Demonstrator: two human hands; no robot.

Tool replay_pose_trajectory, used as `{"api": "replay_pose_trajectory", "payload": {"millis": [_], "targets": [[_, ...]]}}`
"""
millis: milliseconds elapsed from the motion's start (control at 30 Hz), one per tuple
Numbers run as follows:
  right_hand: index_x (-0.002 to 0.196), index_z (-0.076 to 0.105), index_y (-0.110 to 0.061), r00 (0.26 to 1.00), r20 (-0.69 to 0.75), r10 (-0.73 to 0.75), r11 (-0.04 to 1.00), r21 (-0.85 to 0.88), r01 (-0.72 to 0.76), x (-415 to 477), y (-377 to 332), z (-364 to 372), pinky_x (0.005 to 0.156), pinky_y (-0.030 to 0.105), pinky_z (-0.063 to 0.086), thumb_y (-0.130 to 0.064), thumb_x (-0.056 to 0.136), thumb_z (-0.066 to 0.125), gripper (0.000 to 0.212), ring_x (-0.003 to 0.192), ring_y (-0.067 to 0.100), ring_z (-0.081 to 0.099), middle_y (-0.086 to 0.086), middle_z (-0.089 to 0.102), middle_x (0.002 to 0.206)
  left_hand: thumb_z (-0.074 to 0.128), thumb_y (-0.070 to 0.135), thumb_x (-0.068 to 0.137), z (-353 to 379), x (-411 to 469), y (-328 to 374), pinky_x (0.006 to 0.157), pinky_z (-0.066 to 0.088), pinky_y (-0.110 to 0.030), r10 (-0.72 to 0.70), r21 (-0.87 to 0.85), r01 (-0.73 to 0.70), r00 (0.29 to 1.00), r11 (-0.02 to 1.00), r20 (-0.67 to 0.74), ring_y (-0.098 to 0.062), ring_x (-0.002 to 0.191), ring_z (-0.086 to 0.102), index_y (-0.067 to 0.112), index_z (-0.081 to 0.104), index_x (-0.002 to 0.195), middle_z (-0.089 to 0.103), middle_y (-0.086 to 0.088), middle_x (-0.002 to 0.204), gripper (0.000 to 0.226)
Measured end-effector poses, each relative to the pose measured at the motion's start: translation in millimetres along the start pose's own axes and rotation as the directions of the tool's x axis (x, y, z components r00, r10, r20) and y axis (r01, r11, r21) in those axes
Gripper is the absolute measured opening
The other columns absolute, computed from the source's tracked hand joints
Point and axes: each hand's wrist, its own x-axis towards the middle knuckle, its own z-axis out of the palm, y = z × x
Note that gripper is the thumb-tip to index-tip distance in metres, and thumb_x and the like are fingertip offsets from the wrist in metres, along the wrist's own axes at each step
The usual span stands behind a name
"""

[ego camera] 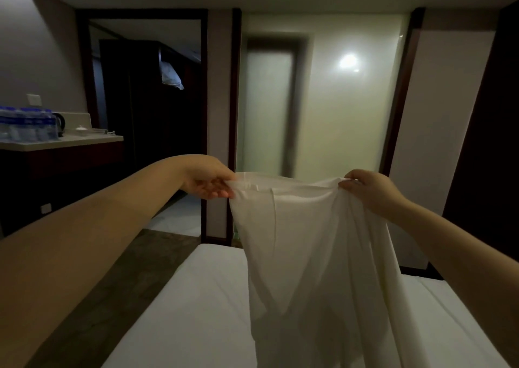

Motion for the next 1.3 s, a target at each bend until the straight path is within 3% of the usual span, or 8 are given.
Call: {"api": "replay_pose_trajectory", "payload": {"millis": [167, 400, 667, 833, 900, 967, 1033, 1300], "targets": [[0.096, 0.066, -0.009, 0.997, 0.057, -0.044, 0.999, 0.001, 0.044, -2, -7, 5, 0.070, 0.027, 0.034, -0.024, 0.092, 0.059, 0.017, 0.086, 0.021, 0.053, 0.005, 0.059, 0.088, 0.069, 0.018, 0.082, -4, 11, -16, 0.052, 0.044, -0.016, 0.047, 0.135, -0.022, 0.983, 0.991, -0.178, -0.008, 0.055, 0.049, 0.006, 0.070, 0.086, 0.059, -0.004, 0.069, 0.013], [0.081, 0.059, -0.018, 0.992, 0.115, -0.058, 0.998, 0.013, 0.057, -4, -11, 15, 0.058, 0.020, 0.036, -0.024, 0.093, 0.058, 0.013, 0.067, 0.011, 0.047, -0.008, 0.053, 0.068, 0.056, 0.000, 0.087, -17, 7, -26, 0.046, 0.049, -0.012, -0.011, -0.429, -0.042, 0.993, 0.902, -0.120, -0.009, 0.063, 0.053, 0.002, 0.064, 0.104, 0.059, -0.010, 0.087, 0.020], [0.088, 0.065, -0.015, 0.984, 0.174, -0.044, 0.999, 0.006, 0.044, -9, -8, 20, 0.066, 0.026, 0.038, -0.026, 0.094, 0.057, 0.015, 0.082, 0.020, 0.056, 0.004, 0.062, 0.084, 0.044, -0.003, 0.091, -20, 4, -29, 0.041, 0.044, -0.011, -0.026, -0.561, -0.019, 0.997, 0.827, -0.072, -0.006, 0.047, 0.049, 0.007, 0.065, 0.096, 0.062, -0.014, 0.092, 0.024], [0.082, 0.063, -0.016, 0.988, 0.152, -0.020, 0.998, 0.054, 0.012, -9, -8, 31, 0.057, 0.021, 0.037, -0.027, 0.094, 0.057, 0.018, 0.066, 0.012, 0.049, -0.004, 0.056, 0.069, 0.058, 0.003, 0.084, -15, 4, -34, 0.071, 0.058, -0.026, 0.128, -0.637, -0.139, 0.990, 0.758, -0.063, -0.016, 0.080, 0.061, 0.004, 0.063, 0.105, 0.063, -0.013, 0.096, 0.022], [0.081, 0.065, -0.016, 0.986, 0.167, 0.006, 0.995, 0.093, -0.022, -9, -7, 33, 0.058, 0.021, 0.037, -0.028, 0.093, 0.057, 0.018, 0.066, 0.012, 0.049, -0.003, 0.057, 0.070, 0.065, 0.008, 0.079, -12, 7, -38, 0.072, 0.058, -0.023, 0.191, -0.487, -0.198, 0.979, 0.851, -0.064, -0.016, 0.093, 0.061, 0.008, 0.060, 0.113, 0.061, -0.010, 0.105, 0.034], [0.082, 0.066, -0.015, 0.986, 0.164, 0.025, 0.992, 0.122, -0.045, -8, -6, 33, 0.057, 0.021, 0.038, -0.028, 0.093, 0.058, 0.019, 0.067, 0.012, 0.050, -0.001, 0.058, 0.072, 0.068, 0.010, 0.081, -6, 13, -42, 0.069, 0.049, -0.015, 0.294, 0.014, -0.294, 0.950, 0.956, -0.109, -0.013, 0.095, 0.058, 0.017, 0.060, 0.112, 0.058, -0.003, 0.104, 0.033], [0.084, 0.067, -0.015, 0.987, 0.156, 0.031, 0.990, 0.129, -0.052, -7, -6, 32, 0.057, 0.018, 0.038, -0.028, 0.093, 0.058, 0.018, 0.066, 0.009, 0.049, -0.001, 0.058, 0.073, 0.068, 0.016, 0.083, 2, 26, -47, 0.071, 0.043, -0.018, 0.431, 0.474, -0.304, 0.884, 0.826, -0.183, -0.013, 0.090, 0.055, 0.023, 0.064, 0.103, 0.058, 0.004, 0.094, 0.022], [0.095, 0.069, -0.010, 0.989, 0.144, 0.046, 0.996, 0.066, -0.056, -6, -3, 42, 0.062, 0.025, 0.037, -0.027, 0.093, 0.057, 0.021, 0.081, 0.015, 0.054, 0.004, 0.064, 0.087, 0.051, 0.034, 0.092, 28, 70, -54, 0.094, 0.040, -0.037, 0.320, 0.773, -0.101, 0.938, 0.627, -0.137, -0.020, 0.102, 0.052, 0.023, 0.065, 0.110, 0.062, -0.002, 0.110, 0.025]]}}
